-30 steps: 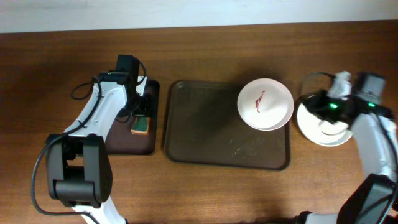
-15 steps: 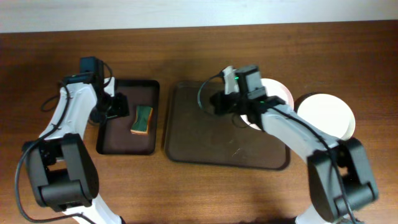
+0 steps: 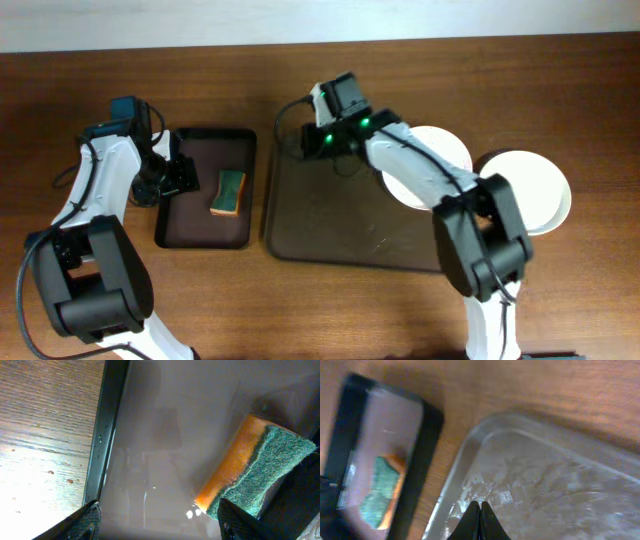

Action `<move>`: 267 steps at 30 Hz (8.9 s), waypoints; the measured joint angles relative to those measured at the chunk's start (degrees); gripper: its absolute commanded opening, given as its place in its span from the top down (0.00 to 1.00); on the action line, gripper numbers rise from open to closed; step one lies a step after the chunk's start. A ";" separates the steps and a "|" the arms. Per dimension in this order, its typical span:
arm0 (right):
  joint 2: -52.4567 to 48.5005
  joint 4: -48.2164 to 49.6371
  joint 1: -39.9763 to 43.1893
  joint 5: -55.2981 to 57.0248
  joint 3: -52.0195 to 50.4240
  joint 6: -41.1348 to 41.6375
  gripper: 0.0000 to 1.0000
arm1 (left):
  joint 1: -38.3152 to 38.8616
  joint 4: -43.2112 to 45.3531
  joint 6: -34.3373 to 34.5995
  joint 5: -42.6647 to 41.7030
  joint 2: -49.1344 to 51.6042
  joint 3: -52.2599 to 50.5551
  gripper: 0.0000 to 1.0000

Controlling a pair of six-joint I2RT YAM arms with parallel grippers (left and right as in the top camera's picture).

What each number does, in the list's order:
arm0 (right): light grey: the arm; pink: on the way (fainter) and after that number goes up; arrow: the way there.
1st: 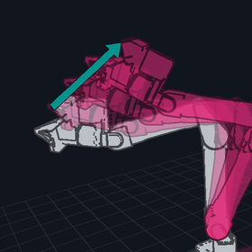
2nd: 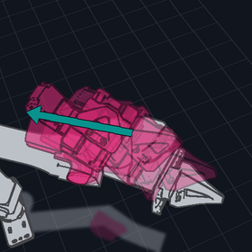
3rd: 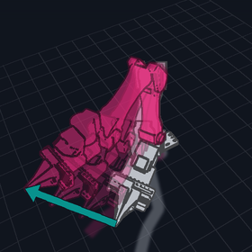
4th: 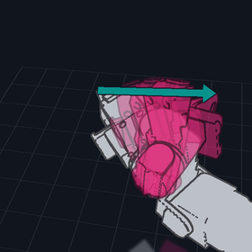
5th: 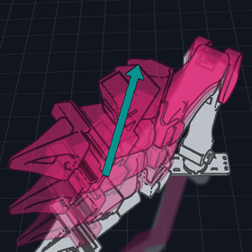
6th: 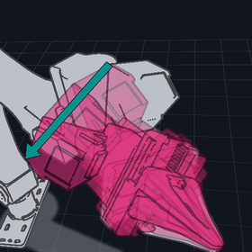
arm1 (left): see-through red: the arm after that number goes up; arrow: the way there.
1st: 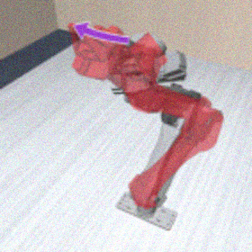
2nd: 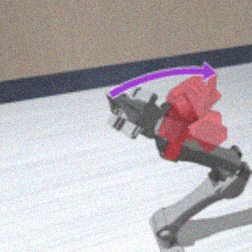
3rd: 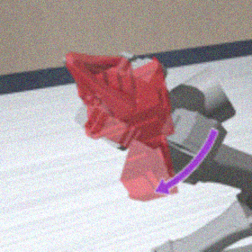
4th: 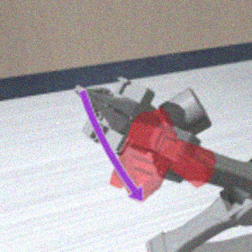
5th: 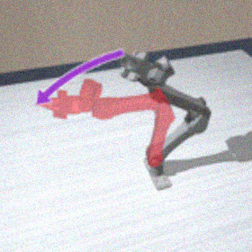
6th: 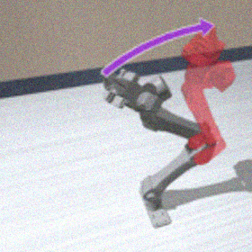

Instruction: Clean dirty plates on tray and stack at the side

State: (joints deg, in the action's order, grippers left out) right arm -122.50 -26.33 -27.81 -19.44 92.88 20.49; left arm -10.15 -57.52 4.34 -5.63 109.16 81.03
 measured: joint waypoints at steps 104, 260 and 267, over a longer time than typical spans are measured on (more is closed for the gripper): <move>20.09 -14.60 28.81 9.81 -26.86 -3.10 0.69 | 8.22 2.47 -3.28 -1.22 -0.02 0.00 0.18; 11.63 -13.88 12.33 4.96 -22.14 -1.44 0.95 | 14.23 23.37 -4.13 1.16 -15.04 -12.68 1.00; 11.63 -13.88 12.33 4.96 -22.14 -1.44 0.95 | 14.23 25.62 -4.13 1.77 -26.12 -12.70 1.00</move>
State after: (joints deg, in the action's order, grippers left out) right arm -110.87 -40.21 -15.49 -14.48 70.74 19.05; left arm 4.08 -31.90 0.21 -3.86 83.05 68.34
